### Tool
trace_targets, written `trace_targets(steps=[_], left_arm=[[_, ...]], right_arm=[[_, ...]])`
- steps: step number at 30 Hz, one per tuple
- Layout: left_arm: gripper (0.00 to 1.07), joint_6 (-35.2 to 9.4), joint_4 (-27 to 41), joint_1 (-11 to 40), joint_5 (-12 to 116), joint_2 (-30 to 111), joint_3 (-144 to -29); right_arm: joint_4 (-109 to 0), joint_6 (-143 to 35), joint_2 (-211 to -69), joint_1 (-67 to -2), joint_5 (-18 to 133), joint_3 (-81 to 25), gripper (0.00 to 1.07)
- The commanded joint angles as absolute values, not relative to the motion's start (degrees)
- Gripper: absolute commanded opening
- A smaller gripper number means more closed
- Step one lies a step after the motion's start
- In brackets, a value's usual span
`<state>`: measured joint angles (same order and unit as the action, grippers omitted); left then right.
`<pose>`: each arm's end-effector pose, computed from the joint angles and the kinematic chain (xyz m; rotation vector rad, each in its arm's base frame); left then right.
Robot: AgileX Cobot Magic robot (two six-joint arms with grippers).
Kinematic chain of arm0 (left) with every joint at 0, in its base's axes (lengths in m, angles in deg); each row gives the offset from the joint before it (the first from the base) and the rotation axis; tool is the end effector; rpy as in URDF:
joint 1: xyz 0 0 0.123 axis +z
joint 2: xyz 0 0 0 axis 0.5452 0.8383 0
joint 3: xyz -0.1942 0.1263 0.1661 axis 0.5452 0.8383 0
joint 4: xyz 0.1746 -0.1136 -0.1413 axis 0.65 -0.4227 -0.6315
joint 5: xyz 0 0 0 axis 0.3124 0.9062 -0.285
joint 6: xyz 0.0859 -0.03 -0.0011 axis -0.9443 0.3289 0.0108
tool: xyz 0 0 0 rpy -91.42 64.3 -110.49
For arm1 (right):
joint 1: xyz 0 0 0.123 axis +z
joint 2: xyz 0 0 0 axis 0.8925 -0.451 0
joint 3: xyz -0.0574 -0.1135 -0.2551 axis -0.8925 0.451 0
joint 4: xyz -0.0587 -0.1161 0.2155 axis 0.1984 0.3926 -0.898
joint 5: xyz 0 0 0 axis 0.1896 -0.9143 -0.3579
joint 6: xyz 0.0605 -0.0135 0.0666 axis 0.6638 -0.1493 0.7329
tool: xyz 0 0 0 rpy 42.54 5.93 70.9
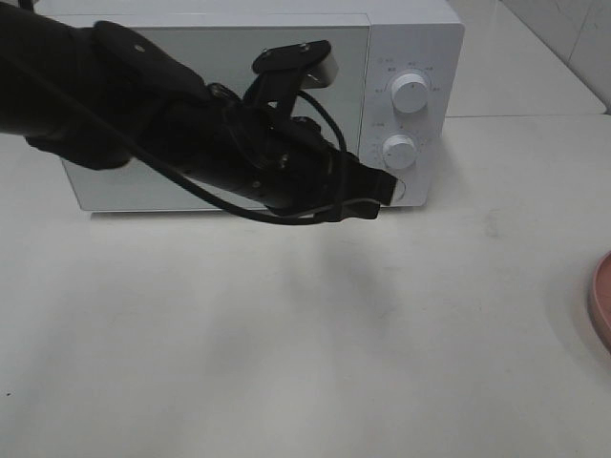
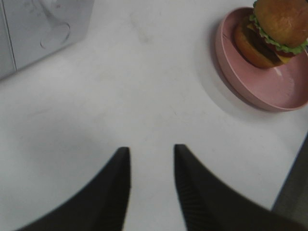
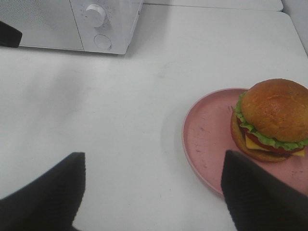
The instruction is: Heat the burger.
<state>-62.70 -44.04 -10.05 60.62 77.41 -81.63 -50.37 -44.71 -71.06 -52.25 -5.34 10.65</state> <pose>0.2670 -0.2889 0.2002 0.8391 2.2870 -0.8191 -0.0047 -0.0065 0.2817 -0.1044 2.0061 0.0912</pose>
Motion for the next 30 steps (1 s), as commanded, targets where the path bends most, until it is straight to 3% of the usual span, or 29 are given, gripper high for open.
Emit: trace_targets(steps=[1, 2, 3, 5, 8, 10, 16, 20, 23, 24, 25, 30], left_arm=[[0.82, -53.7, -37.7, -5.9, 71.9, 76.1, -82.0], [1.02, -48.0, -31.7, -3.2, 77.4, 75.7, -82.0], [1.02, -48.0, -31.7, -3.2, 77.4, 75.7, -82.0], [1.0, -41.6, -23.2, 0.5, 85.5, 74.6, -82.0], [1.0, -39.4, -20.7, 1.9, 88.1, 74.2, -82.0], [1.0, -32.3, -15.3, 7.4, 97.5, 71.7, -82.0], [1.0, -28.3, -9.9, 15.8, 110.2, 66.2, -82.0], [1.0, -25.9, -4.9, 19.5, 111.8, 62.5, -82.0], [1.0, -19.3, 4.7, 23.9, 113.0, 57.0, -82.0], [1.0, -19.3, 4.7, 23.9, 113.0, 57.0, -82.0], [1.0, -15.3, 9.0, 25.8, 113.0, 53.9, -82.0], [1.0, -9.8, 15.5, 29.4, 113.6, 47.2, -82.0]], right_arm=[[-50.3, -44.9, -69.6, -52.5, -5.3, 10.8, 0.76], [-50.3, -44.9, -69.6, -52.5, -5.3, 10.8, 0.76], [-50.3, -44.9, -69.6, -52.5, -5.3, 10.8, 0.76], [-50.3, -44.9, -69.6, -52.5, -5.3, 10.8, 0.76], [-50.3, -44.9, -69.6, -52.5, -5.3, 10.8, 0.76], [-50.3, -44.9, -69.6, -52.5, -5.3, 10.8, 0.76], [-50.3, -44.9, -69.6, -52.5, -5.3, 10.8, 0.76], [-50.3, -44.9, -69.6, -52.5, -5.3, 10.8, 0.76], [-50.3, -44.9, -69.6, -52.5, -5.3, 10.8, 0.76], [-50.3, -44.9, -69.6, -52.5, -5.3, 10.8, 0.76], [-50.3, -44.9, -69.6, -52.5, -5.3, 10.8, 0.76], [-50.3, -44.9, -69.6, -52.5, -5.3, 10.8, 0.76]])
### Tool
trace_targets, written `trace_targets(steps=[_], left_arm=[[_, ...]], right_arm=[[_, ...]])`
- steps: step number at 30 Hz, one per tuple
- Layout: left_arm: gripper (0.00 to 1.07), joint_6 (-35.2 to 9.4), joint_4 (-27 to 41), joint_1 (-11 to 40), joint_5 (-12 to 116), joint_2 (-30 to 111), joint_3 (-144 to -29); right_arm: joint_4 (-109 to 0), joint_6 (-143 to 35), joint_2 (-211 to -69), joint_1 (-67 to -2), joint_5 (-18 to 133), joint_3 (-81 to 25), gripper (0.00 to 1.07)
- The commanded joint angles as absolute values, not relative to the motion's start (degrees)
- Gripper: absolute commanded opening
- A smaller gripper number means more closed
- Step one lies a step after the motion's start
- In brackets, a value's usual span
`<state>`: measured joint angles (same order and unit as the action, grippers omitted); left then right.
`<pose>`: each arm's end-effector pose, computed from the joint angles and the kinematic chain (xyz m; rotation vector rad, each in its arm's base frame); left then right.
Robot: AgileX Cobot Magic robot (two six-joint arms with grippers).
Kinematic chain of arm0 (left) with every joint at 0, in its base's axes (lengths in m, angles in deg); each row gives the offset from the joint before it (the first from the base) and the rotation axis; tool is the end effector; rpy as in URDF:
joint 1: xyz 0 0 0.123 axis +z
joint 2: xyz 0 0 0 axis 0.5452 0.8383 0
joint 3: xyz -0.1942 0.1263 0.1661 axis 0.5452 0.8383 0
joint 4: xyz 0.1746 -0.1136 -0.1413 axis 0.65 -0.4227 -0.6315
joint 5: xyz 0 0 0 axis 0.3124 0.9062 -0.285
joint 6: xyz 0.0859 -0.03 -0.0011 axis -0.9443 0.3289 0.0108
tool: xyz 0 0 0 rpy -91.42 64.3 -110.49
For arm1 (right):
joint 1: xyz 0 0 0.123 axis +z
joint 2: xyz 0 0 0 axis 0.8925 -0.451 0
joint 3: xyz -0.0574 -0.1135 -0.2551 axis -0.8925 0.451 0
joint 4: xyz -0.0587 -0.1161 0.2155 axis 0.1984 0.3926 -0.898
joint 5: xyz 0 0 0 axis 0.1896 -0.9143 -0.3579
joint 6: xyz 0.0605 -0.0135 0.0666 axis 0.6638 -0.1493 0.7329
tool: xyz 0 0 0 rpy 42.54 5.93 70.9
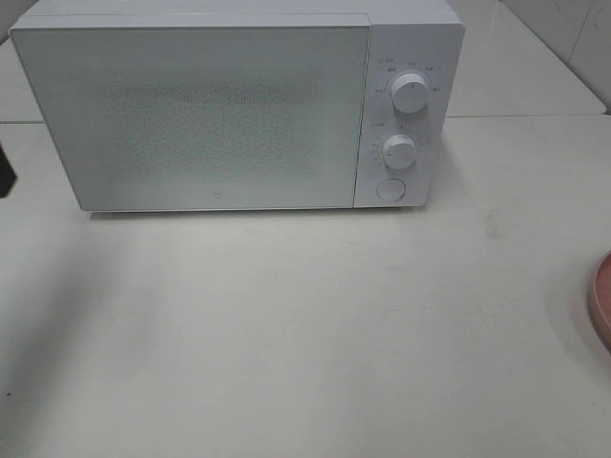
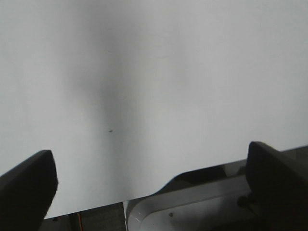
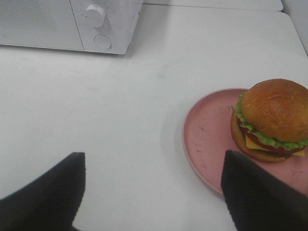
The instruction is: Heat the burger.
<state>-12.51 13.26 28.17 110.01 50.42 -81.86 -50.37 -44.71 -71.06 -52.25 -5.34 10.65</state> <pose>0.2501 -0.0337 0.3076 0.1574 2.9082 -0.2108 -0.0047 -0.0065 0.2817 -0.1044 2.0061 0.0912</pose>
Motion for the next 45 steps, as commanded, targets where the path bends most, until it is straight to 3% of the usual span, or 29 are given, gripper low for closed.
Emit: trace_targets(steps=[1, 9, 16, 27, 42, 45], left_arm=[[1.0, -9.8, 15.8, 29.7, 113.7, 45.7, -82.0], [1.0, -10.8, 16.1, 29.8, 112.1, 34.9, -76.1], [1.0, -15.1, 16.0, 29.8, 106.6, 22.5, -62.0], [1.0, -14.9, 15.5, 29.8, 99.3, 8.0, -45.5], [1.0, -14.9, 11.4, 29.8, 99.9, -13.7, -44.9], [1.0, -14.9, 11.5, 31.8, 99.9, -18.9, -44.9]], right_arm=[[-50.3, -44.9, -69.6, -52.5, -5.3, 10.8, 0.76], [-50.3, -44.9, -69.6, -52.5, -5.3, 10.8, 0.76], [-50.3, -44.9, -69.6, -52.5, -5.3, 10.8, 0.76], [-50.3, -44.9, -69.6, -52.5, -5.3, 10.8, 0.76], [-50.3, -44.9, -69.6, -52.5, -5.3, 10.8, 0.76], [-50.3, -44.9, -69.6, -52.5, -5.3, 10.8, 0.76]])
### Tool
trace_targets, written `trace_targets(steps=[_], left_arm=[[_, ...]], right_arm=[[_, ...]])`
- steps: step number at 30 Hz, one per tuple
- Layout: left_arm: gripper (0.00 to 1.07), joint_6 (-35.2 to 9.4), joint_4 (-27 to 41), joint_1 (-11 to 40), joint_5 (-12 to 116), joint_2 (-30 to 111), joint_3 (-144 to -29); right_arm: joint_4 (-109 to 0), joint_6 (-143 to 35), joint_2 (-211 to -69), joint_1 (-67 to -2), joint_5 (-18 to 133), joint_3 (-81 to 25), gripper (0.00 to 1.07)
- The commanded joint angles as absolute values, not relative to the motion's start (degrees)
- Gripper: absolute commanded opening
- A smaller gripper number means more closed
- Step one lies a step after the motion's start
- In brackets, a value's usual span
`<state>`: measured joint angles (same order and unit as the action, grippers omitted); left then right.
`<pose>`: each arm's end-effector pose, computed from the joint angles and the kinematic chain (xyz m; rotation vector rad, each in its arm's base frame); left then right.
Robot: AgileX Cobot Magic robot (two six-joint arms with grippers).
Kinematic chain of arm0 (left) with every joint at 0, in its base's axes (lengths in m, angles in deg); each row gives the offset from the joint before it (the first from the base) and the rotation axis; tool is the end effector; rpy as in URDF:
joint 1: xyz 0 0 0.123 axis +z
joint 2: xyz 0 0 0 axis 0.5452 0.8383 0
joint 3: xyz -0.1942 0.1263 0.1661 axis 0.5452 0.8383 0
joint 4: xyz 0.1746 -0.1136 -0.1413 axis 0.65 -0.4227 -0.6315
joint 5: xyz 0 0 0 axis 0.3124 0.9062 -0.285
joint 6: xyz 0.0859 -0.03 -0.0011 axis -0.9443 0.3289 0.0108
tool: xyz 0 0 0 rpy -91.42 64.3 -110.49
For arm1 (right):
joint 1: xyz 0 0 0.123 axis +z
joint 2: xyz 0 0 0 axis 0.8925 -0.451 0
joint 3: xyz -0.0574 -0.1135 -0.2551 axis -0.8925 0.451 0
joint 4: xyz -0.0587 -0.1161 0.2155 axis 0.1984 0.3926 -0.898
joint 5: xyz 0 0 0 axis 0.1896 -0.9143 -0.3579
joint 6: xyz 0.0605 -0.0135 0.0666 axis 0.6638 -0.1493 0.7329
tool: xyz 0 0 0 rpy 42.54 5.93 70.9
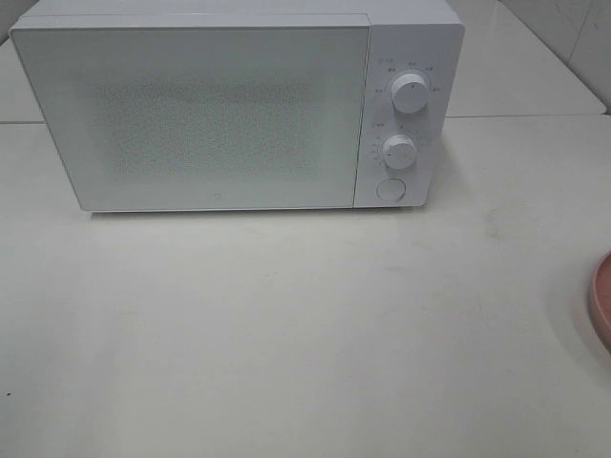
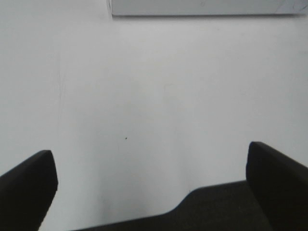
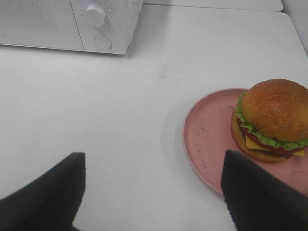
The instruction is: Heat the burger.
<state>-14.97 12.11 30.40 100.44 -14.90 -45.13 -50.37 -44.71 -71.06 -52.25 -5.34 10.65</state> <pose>0.0295 -0.0144 0.2774 0.1492 2.2383 -0.1751 -0.0047 -0.0065 0.2817 -0.1044 2.0061 0.0912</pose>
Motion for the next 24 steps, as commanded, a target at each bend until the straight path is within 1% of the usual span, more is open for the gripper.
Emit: trace_targets(steps=[1, 2, 4, 7, 15, 19, 24], left_arm=[[1.0, -14.9, 11.5, 34.6, 99.9, -21.7, -44.9], [1.0, -14.9, 11.5, 34.6, 99.9, -21.7, -44.9], [1.0, -14.9, 11.5, 36.5, 99.9, -25.6, -44.9], [1.0, -14.9, 11.5, 36.7, 99.9, -29.3, -44.9], [1.0, -14.9, 11.2, 36.6, 99.9, -29.5, -44.7], [1.0, -14.7, 12.5, 36.6, 100.0, -29.5, -44.7], [1.0, -14.6, 12.6, 36.6, 100.0, -29.5, -44.7]], right_arm=[[-50.3, -44.9, -69.6, -52.5, -5.3, 10.8, 0.76], [-50.3, -44.9, -69.6, -52.5, -5.3, 10.8, 0.76], [-50.3, -44.9, -69.6, -52.5, -5.3, 10.8, 0.76], [-50.3, -44.9, -69.6, -52.5, -5.3, 10.8, 0.76], [-50.3, -44.9, -69.8, -52.5, -5.3, 10.8, 0.76], [-50.3, -44.9, -70.0, -52.5, -5.3, 10.8, 0.76], [-50.3, -44.9, -70.0, -52.5, -5.3, 10.8, 0.76]])
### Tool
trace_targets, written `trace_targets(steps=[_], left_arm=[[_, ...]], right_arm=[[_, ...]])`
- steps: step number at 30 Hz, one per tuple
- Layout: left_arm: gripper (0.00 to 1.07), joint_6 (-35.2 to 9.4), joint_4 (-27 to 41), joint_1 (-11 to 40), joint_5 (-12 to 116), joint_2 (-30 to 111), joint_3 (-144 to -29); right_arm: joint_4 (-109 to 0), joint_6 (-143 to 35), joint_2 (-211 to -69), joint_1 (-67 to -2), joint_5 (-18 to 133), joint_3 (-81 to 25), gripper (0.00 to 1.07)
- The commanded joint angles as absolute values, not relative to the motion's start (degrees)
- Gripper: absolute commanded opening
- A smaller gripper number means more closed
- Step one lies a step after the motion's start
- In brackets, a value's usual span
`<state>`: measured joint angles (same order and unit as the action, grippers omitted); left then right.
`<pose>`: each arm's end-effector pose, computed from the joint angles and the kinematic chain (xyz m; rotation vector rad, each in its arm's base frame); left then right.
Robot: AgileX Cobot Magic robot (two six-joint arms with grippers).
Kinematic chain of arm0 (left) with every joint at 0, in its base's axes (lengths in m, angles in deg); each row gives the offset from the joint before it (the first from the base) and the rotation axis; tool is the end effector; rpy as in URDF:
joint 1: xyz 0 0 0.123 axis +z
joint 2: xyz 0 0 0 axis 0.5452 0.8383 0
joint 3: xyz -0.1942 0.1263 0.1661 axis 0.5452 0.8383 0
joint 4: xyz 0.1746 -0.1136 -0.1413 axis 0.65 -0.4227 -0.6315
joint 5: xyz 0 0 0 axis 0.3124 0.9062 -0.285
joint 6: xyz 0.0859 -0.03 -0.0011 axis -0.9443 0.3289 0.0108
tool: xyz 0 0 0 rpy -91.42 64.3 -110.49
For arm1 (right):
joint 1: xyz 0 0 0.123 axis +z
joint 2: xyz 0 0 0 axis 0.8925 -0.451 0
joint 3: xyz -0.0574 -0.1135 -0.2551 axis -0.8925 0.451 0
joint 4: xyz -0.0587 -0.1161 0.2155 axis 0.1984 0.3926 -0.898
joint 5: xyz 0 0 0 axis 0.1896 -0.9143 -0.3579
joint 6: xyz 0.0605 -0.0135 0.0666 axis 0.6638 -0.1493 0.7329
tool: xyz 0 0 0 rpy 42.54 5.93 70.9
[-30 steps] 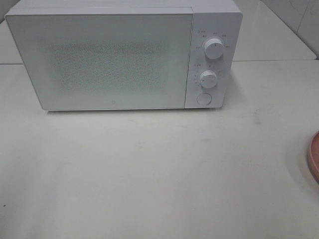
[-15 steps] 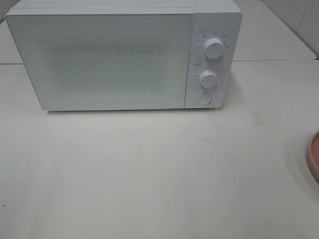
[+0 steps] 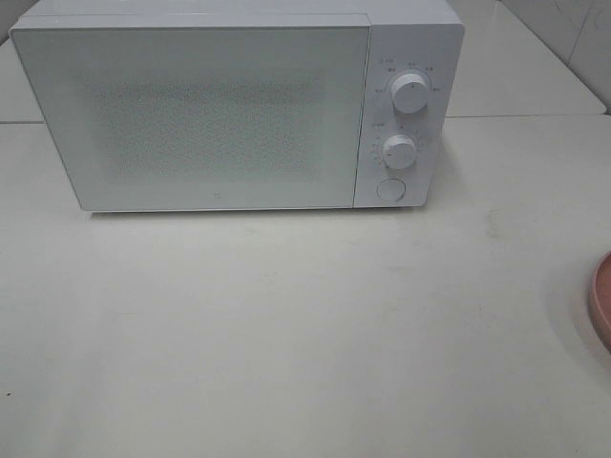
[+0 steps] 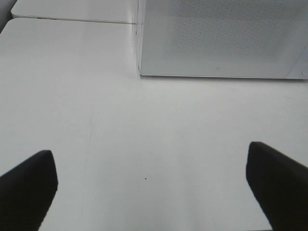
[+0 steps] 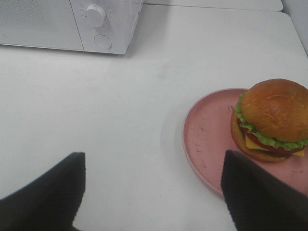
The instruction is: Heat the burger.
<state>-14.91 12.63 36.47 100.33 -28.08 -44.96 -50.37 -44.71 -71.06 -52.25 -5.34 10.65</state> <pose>-0.0046 -0.0126 0.2795 0.0471 2.0134 -0.0839 -0.0047 -0.0065 0.2817 -0.1044 2.0061 0.0912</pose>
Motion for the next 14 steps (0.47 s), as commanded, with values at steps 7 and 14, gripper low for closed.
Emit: trace_targets(steps=[7, 14], left_arm=[[1.0, -14.6, 12.6, 36.6, 100.0, -29.5, -44.7], [1.0, -14.6, 12.6, 36.6, 100.0, -29.3, -44.7]], right_arm=[[-50.3, -44.9, -70.0, -52.5, -5.3, 10.8, 0.76], [-50.3, -44.9, -70.0, -52.5, -5.3, 10.8, 0.76]])
